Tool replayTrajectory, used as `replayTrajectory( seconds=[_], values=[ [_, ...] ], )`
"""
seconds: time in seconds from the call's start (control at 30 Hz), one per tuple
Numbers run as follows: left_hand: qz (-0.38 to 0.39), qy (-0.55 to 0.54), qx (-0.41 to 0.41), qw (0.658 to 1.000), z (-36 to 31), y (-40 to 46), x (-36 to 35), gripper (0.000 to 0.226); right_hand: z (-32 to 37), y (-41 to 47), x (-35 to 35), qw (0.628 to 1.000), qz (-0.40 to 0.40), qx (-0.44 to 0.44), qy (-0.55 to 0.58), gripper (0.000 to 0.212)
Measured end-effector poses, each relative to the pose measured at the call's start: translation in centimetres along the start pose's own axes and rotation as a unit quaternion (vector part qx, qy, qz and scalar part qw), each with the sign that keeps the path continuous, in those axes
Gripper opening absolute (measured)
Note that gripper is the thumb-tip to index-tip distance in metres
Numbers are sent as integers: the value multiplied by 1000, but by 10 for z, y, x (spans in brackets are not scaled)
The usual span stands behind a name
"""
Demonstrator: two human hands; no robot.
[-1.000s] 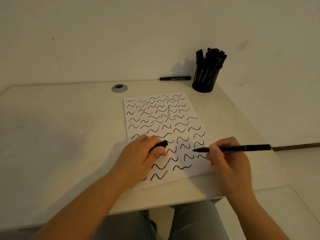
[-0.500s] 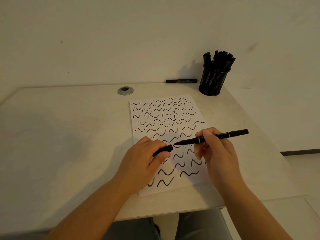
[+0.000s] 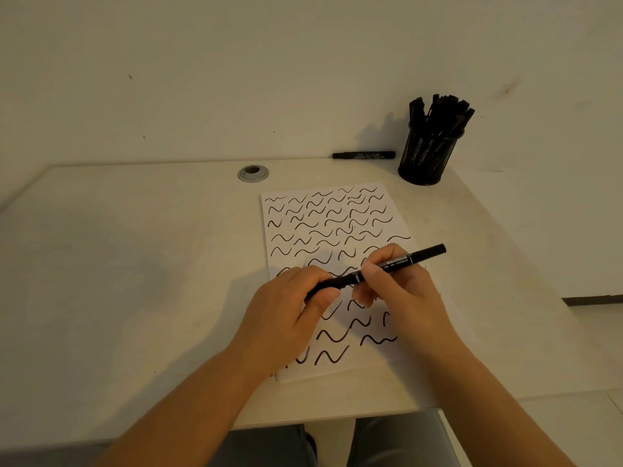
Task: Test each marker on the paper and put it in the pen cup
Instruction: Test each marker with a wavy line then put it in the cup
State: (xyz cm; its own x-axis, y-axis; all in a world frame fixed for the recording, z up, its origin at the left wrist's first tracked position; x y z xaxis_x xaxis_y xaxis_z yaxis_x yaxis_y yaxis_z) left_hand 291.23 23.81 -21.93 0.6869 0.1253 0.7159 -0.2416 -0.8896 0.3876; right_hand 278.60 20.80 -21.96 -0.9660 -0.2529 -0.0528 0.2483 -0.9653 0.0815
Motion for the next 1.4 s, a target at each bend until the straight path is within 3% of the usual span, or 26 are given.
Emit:
replayTrajectory(
  seconds=[0.13, 0.7, 0.9, 1.0, 1.1, 1.23, 1.3, 1.4],
  values=[
    [-16, -14, -7, 1000, -3, 0, 3, 28, 3, -3, -4, 999, 27, 31, 1, 7],
    [-2, -96, -27, 995, -7, 0, -2, 24, -3, -4, -7, 996, 81, 44, 12, 6],
    [-28, -46, -36, 998, -7, 2, 5, 26, 0, -2, -4, 997, 63, 42, 15, 13],
    [-55, -44, -22, 997, -3, 4, 15, 33, -4, 1, 13, 997, 8, 3, 71, 12],
    [-44, -5, -8, 999, 1, 10, 23, 33, 12, 4, 32, 999, -28, 31, -35, 10],
    [-13, 62, -31, 998, -9, 32, 29, 30, 48, 19, 47, 981, 24, 67, -182, 10],
    [-9, 67, -32, 997, -13, 48, 34, 18, 62, 28, 52, 947, 40, 87, -305, 18],
    [17, 97, -52, 994, -26, 78, 32, 18, 69, 43, 51, 889, 60, 91, -445, 22]
  ],
)
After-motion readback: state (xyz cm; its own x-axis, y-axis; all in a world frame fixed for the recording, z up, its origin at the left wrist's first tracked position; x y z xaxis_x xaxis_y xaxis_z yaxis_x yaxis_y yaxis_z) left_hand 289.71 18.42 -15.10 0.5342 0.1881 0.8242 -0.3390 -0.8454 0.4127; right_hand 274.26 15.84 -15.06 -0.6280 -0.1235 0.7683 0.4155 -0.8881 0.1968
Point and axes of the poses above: each hand's wrist, its own y-axis towards the middle knuckle, its own x-axis out of the back of the hand, z = x × y, the point moved 9 cm from there along y, towards the middle knuckle, and after that the axes turned 6 degrees about -x, right-handed, at the moved point
